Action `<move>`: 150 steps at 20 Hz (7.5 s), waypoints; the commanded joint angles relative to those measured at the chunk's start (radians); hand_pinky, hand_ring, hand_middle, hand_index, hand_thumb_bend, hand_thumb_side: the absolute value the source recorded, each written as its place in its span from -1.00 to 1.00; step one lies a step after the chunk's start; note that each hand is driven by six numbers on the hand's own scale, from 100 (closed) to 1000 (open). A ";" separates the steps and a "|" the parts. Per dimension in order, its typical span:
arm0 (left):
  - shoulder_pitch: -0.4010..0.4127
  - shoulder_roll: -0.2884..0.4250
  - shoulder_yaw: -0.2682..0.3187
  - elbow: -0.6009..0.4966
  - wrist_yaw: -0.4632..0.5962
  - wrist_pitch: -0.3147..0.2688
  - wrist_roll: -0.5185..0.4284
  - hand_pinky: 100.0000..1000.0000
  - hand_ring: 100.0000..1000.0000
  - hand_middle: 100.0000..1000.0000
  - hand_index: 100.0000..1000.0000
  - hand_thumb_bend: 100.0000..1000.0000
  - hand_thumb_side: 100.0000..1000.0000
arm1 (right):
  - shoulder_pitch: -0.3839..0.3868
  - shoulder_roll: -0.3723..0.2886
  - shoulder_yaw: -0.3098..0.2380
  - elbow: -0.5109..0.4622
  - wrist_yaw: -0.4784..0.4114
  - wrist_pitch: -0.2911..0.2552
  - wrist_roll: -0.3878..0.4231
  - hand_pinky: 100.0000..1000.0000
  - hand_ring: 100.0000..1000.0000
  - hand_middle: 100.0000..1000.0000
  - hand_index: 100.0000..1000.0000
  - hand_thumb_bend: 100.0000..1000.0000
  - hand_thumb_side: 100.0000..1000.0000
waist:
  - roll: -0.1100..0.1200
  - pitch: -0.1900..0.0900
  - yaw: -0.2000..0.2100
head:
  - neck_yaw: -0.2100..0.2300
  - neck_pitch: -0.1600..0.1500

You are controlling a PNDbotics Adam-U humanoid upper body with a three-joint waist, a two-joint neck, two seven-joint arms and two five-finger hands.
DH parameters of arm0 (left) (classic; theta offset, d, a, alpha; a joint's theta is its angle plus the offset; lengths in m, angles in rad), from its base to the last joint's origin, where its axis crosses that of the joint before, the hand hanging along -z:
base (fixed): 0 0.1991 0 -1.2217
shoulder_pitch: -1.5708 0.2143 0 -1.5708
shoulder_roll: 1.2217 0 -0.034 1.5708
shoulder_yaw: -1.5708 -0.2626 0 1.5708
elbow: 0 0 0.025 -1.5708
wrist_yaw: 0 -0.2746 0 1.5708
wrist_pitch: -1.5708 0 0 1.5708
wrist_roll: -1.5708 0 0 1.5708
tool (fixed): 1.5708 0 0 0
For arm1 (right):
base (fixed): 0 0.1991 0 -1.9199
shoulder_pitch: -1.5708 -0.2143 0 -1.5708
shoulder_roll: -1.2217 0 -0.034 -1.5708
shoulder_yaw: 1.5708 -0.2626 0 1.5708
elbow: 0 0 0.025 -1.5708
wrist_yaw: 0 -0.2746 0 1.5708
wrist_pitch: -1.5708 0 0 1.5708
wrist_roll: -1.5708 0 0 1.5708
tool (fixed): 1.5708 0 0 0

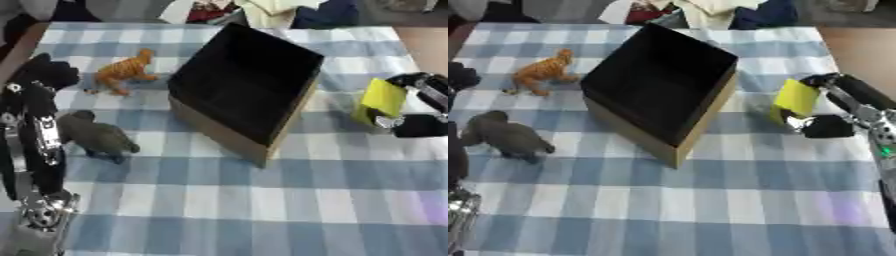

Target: Pick up objects on the table and place them in the box.

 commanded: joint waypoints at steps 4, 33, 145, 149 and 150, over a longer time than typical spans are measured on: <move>-0.005 0.013 0.006 -0.016 0.002 0.001 -0.004 0.33 0.29 0.21 0.58 -1.00 0.45 | -0.038 -0.022 -0.010 -0.058 -0.051 0.027 0.011 0.93 0.84 0.04 0.58 -1.00 -0.81 | -0.002 -0.027 -0.001 | 0.003 -0.008; -0.001 0.008 0.004 -0.016 0.010 -0.002 -0.008 0.33 0.30 0.21 0.58 -1.00 0.45 | -0.275 0.212 0.109 -0.165 -0.142 0.026 0.142 0.94 0.81 -0.02 0.57 -1.00 -0.71 | 0.009 -0.037 0.004 | 0.001 0.019; 0.245 0.522 0.085 -0.016 -0.253 0.032 -0.081 0.42 0.49 0.41 0.76 -1.00 0.33 | -0.043 0.050 0.111 -0.482 -0.263 -0.095 -0.424 1.00 0.89 0.47 0.76 -1.00 0.28 | 0.009 -0.062 -0.030 | 0.000 0.058; 0.257 0.618 0.100 -0.016 -0.312 0.070 -0.126 0.44 0.53 0.43 0.77 -1.00 0.32 | -0.028 0.037 0.096 -0.477 -0.322 -0.098 -0.419 1.00 0.89 0.47 0.77 -1.00 0.28 | 0.009 -0.063 -0.033 | -0.008 0.058; 0.253 0.643 0.105 -0.016 -0.327 0.078 -0.138 0.45 0.54 0.43 0.78 -1.00 0.28 | -0.027 0.034 0.092 -0.477 -0.338 -0.097 -0.413 1.00 0.89 0.47 0.77 -1.00 0.28 | 0.009 -0.064 -0.032 | -0.009 0.059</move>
